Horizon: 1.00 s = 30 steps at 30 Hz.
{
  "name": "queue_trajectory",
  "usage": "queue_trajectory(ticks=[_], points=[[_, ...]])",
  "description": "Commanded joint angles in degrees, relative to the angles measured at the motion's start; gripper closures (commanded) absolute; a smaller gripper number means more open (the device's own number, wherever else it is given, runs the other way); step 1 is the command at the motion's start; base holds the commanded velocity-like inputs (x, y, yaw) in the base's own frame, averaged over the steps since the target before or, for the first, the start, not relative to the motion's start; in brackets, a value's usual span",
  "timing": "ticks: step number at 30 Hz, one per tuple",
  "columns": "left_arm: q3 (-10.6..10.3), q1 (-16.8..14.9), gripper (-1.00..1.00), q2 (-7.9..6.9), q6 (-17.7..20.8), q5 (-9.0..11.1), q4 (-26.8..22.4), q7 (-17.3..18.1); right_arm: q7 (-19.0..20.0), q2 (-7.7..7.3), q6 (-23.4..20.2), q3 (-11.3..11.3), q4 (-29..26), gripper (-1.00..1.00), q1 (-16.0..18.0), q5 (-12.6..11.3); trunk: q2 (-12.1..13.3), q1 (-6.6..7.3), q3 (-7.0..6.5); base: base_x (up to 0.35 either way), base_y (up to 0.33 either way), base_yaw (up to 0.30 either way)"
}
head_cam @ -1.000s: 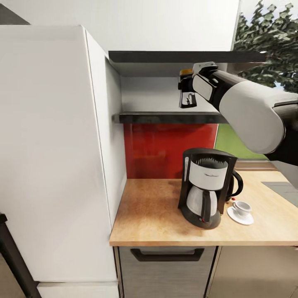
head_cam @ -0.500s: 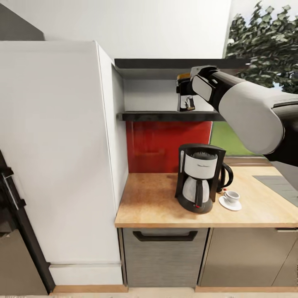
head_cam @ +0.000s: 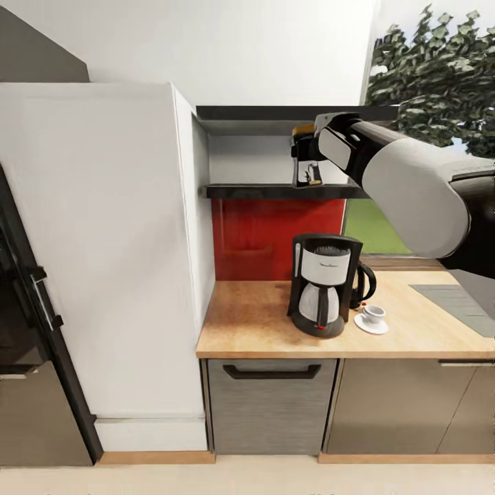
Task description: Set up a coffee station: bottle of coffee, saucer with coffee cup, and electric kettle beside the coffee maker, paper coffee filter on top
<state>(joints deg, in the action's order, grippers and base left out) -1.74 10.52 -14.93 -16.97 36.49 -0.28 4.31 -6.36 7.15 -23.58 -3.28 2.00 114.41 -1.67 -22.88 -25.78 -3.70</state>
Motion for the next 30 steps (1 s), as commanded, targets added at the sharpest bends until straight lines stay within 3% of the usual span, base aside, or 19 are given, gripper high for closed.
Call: queue_trajectory(ticks=[1, 4, 8, 13, 16, 20, 25, 30], points=[[-0.2, 0.0, -1.0, -0.01, -0.1, 0.6, 0.0, 0.4, 0.2, 0.04, -0.3, -0.4, 0.1, 1.0, 0.0, -0.2, 0.0, -0.01, 0.01, -0.077, 0.0, 0.0], [-0.2, 0.0, -1.0, -0.01, -0.2, 0.5, -0.1, 0.4, 1.7, 0.33, -2.1, -0.4, 0.1, 1.0, -0.8, -0.2, 0.0, -0.01, 0.01, -0.034, 0.0, 0.0], [-0.3, 0.0, -1.0, -0.01, -0.2, 0.6, -0.1, 0.4, 3.4, 1.86, -4.4, -0.4, 0.1, 1.0, -1.7, -0.3, 0.0, -0.01, 0.01, -0.005, 0.0, 0.0], [-0.3, 0.0, -1.0, 0.0, -0.2, 0.5, -0.1, 0.4, 3.3, 2.48, -12.1, -0.4, 0.1, 1.0, -2.2, -0.9, 0.0, -0.01, 0.01, 0.0, 0.0, 0.0], [-0.3, 0.0, -1.0, -0.01, -0.2, 0.5, -0.1, 0.4, 3.4, 2.59, -18.2, -0.3, 0.1, 1.0, -3.1, -2.9, 0.0, -0.01, 0.01, 0.0, 0.0, 0.0], [-0.3, 0.1, -1.0, -0.01, -0.3, 0.5, -0.1, 0.4, 3.5, 2.6, -22.0, -0.3, 0.1, 1.0, -3.7, -5.4, 0.0, -0.01, 0.01, -0.045, 0.0, 0.0], [-0.3, 0.0, -1.0, -0.01, -0.3, 0.4, -0.1, 0.4, 3.5, 2.64, -23.8, -0.3, 0.1, 1.0, -5.3, -6.4, 0.0, -0.01, 0.01, -0.061, 0.0, 0.0], [-0.8, 0.0, -1.0, -0.05, -0.3, 0.3, -0.2, 0.4, 3.6, 2.75, -25.9, -0.2, 0.1, 1.0, -9.3, -6.6, 0.0, -0.01, 0.01, -0.006, 0.0, 0.0]])
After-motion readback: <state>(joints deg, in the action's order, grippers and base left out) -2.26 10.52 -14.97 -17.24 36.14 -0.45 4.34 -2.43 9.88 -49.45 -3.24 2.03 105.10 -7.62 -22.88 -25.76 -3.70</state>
